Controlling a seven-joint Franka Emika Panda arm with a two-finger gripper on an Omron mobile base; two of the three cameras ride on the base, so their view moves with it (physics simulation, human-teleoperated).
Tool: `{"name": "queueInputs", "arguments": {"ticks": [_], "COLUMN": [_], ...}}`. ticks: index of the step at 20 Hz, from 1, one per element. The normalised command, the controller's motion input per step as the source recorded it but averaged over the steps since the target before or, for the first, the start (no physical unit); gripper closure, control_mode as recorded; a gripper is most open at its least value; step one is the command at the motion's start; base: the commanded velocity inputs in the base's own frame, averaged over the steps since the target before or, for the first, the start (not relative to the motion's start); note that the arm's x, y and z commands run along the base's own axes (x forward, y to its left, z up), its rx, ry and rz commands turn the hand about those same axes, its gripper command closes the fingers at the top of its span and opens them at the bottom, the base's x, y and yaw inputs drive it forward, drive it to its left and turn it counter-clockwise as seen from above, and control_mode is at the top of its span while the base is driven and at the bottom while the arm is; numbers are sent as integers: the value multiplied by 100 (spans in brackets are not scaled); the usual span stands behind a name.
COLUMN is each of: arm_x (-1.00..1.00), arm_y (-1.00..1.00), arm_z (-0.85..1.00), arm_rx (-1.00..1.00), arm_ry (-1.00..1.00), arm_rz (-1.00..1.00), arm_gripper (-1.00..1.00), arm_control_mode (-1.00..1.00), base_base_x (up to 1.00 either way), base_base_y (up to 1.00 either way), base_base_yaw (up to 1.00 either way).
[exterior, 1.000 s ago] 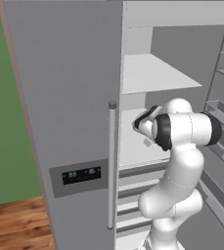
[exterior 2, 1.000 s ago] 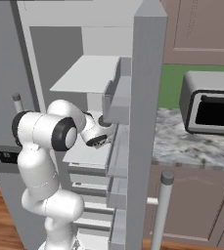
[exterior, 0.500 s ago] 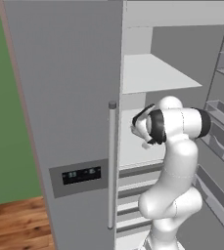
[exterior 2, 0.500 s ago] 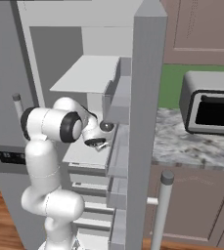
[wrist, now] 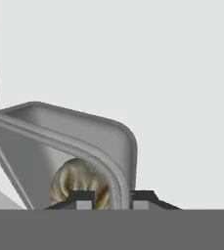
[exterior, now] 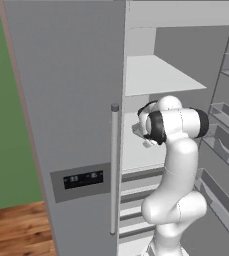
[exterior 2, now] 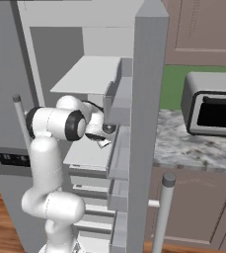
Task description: Place two dumplings into each of the tupperware containers and then place the containers in the fridge.
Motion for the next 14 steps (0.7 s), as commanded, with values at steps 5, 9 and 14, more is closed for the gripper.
{"name": "queueInputs", "arguments": {"ticks": [5, 9, 14], "arm_x": [11, -6, -10], "arm_y": [0, 0, 4], "arm_z": [-4, 19, 5], "arm_rx": [0, 0, 0], "arm_ry": [-23, -34, -14], "arm_rz": [0, 0, 0], "arm_gripper": [-100, -100, -100], "arm_control_mode": [-100, -100, -100], "base_base_x": [0, 0, 0], "base_base_y": [0, 0, 0], "base_base_yaw": [0, 0, 0]}}
